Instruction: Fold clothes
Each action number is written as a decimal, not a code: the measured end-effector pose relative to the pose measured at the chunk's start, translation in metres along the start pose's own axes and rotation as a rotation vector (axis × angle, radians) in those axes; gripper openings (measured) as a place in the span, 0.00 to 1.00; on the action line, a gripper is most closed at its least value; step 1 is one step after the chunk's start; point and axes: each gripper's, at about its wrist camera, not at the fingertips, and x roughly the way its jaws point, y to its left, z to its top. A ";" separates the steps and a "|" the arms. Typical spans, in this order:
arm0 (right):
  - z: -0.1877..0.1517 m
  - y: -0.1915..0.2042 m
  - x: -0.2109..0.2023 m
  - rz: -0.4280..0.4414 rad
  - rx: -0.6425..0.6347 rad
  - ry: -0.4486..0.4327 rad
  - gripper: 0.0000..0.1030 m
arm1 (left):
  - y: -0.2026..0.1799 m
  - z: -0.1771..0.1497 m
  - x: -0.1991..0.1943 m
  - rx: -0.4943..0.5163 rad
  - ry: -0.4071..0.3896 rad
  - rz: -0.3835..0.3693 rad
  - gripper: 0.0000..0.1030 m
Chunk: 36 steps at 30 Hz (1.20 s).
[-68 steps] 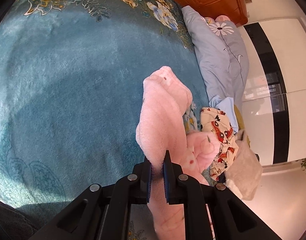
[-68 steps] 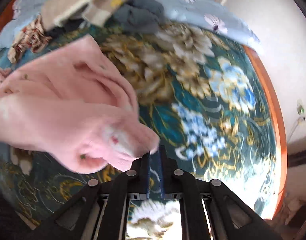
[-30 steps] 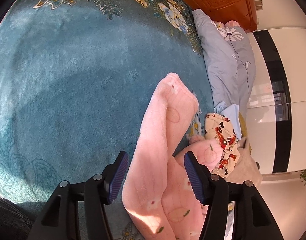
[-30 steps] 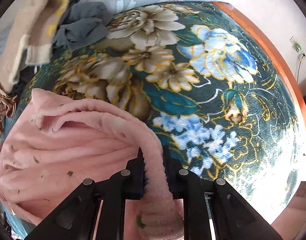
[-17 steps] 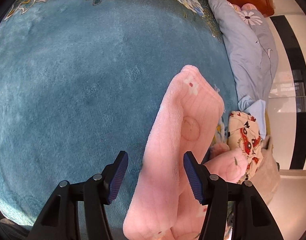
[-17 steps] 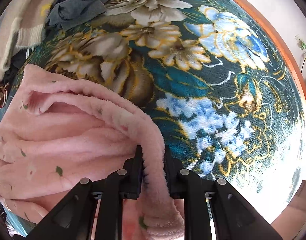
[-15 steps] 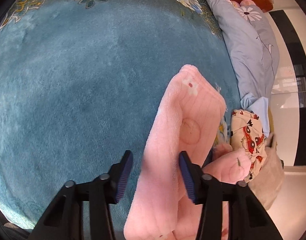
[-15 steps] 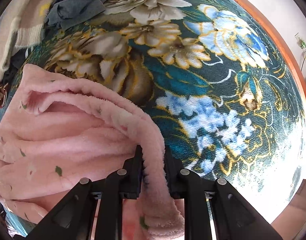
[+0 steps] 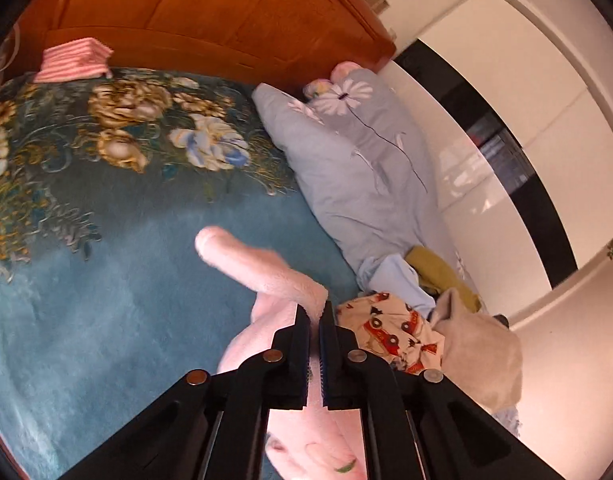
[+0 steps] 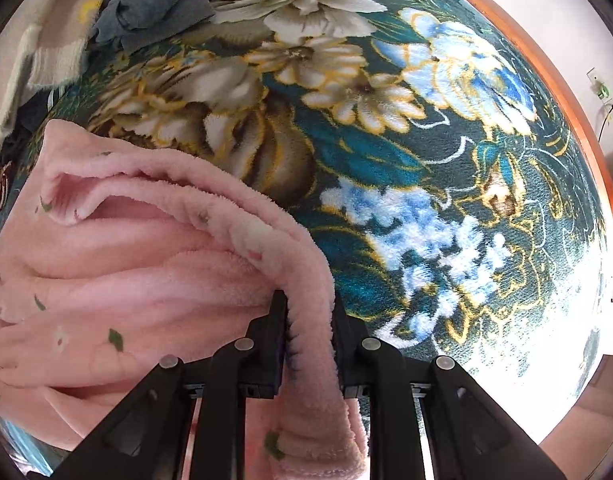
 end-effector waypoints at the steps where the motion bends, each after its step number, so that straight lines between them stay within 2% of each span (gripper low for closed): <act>1: -0.002 -0.001 0.001 0.002 0.003 0.001 0.18 | 0.022 -0.009 0.003 -0.059 0.019 0.075 0.04; 3: -0.004 -0.002 0.002 0.001 -0.001 -0.002 0.18 | 0.074 -0.035 0.022 -0.186 0.104 0.236 0.04; 8: -0.003 -0.008 0.002 0.003 -0.021 0.004 0.18 | 0.143 -0.064 0.033 -0.475 0.185 0.339 0.04; 12: -0.005 -0.014 0.000 0.006 -0.012 0.001 0.18 | 0.131 -0.061 0.036 -0.378 0.162 0.402 0.04; 15: -0.009 -0.019 -0.002 0.011 0.004 -0.004 0.18 | 0.137 -0.065 0.035 -0.412 0.144 0.413 0.04; 17: -0.011 -0.024 -0.004 0.015 0.010 -0.002 0.20 | 0.145 -0.067 0.033 -0.445 0.142 0.394 0.04; 19: -0.011 -0.028 -0.008 0.007 0.022 0.008 0.26 | 0.148 -0.069 0.031 -0.463 0.148 0.381 0.04; 21: -0.009 -0.027 -0.017 -0.003 0.019 -0.001 0.38 | 0.148 -0.070 0.031 -0.467 0.150 0.369 0.05; 24: 0.008 0.018 -0.037 0.022 -0.100 -0.095 0.56 | 0.146 -0.072 0.034 -0.479 0.156 0.299 0.07; 25: 0.014 0.033 -0.044 0.031 -0.139 -0.126 0.59 | 0.144 -0.072 0.034 -0.478 0.156 0.280 0.08; 28: 0.030 0.080 -0.060 0.058 -0.258 -0.208 0.60 | 0.132 -0.069 0.027 -0.416 0.126 0.278 0.14; 30: 0.036 0.123 -0.048 0.091 -0.333 -0.185 0.60 | 0.122 -0.066 0.024 -0.359 0.104 0.277 0.33; 31: 0.037 0.137 -0.042 0.098 -0.367 -0.179 0.60 | 0.117 -0.065 0.022 -0.333 0.097 0.266 0.37; 34: 0.040 0.171 -0.026 0.089 -0.463 -0.185 0.60 | 0.106 -0.065 0.025 -0.274 0.110 0.232 0.39; 36: 0.042 0.185 -0.012 0.023 -0.521 -0.188 0.60 | 0.102 -0.065 0.026 -0.251 0.114 0.241 0.39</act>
